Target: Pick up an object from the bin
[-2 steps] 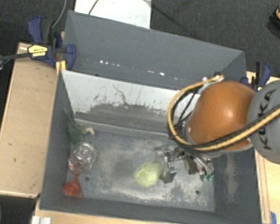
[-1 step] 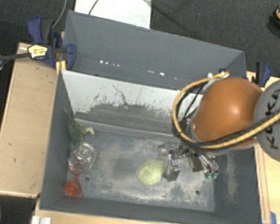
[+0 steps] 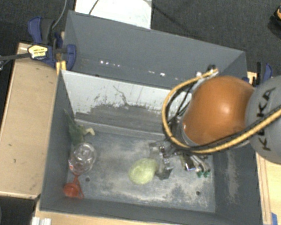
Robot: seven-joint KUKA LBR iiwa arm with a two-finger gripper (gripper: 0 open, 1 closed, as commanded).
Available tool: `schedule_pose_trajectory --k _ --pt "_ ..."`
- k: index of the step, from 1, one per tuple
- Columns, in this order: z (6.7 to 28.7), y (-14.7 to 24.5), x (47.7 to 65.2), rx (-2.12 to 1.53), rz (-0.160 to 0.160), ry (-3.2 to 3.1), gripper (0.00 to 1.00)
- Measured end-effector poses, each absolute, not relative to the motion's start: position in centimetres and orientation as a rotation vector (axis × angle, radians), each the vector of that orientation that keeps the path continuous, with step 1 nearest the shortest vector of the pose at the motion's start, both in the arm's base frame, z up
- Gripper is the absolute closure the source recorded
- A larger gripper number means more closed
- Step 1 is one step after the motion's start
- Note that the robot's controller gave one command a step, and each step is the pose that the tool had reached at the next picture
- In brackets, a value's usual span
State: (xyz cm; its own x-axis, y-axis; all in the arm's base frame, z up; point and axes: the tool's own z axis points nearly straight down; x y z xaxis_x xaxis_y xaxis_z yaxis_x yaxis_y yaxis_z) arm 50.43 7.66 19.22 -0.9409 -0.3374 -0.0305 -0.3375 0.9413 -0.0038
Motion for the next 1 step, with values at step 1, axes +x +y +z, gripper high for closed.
schedule_pose_trajectory --k 1 --pt "16.61 10.47 49.74 -0.693 0.002 3.057 1.00"
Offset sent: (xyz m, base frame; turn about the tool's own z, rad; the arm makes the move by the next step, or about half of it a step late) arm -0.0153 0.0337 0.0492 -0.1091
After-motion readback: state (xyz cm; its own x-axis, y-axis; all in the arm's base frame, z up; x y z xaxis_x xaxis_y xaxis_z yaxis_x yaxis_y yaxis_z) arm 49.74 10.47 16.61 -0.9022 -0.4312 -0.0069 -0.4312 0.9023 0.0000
